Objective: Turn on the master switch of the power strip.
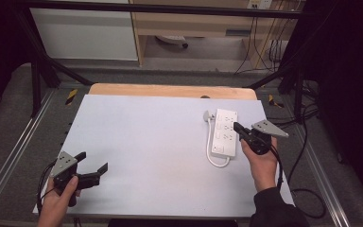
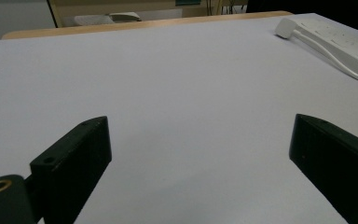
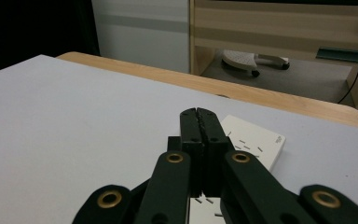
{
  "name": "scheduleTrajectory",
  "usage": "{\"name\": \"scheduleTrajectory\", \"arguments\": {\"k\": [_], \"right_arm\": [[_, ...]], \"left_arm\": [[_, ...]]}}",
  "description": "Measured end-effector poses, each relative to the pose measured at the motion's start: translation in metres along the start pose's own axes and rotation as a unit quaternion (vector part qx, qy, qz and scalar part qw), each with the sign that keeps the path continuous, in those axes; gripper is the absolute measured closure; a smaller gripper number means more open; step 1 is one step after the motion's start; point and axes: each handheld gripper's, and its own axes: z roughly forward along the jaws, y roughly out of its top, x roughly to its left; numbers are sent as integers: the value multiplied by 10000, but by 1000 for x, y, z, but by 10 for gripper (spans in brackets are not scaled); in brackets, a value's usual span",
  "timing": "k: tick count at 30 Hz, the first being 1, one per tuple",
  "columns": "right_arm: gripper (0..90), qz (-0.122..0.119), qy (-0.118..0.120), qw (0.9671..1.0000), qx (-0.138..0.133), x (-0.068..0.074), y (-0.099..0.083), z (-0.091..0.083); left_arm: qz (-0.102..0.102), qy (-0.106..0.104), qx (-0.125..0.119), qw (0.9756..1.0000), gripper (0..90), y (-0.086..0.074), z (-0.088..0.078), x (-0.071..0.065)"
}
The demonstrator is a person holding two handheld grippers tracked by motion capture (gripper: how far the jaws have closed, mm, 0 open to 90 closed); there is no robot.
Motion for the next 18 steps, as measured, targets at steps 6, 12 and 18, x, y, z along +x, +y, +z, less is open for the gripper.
{"name": "scheduleTrajectory", "arguments": {"k": [6, 12, 18], "right_arm": [[900, 30, 5, 10000, 77, -1, -2, 9], [900, 45, 35, 9999, 130, -1, -5, 15], [900, 4, 84, 9998, 205, -1, -10, 25]], "left_arm": [[-2, 2, -7, 10000, 57, 0, 0, 0], [7, 20, -9, 10000, 57, 0, 0, 0], [-3, 40, 11, 10000, 57, -1, 1, 1]]}}
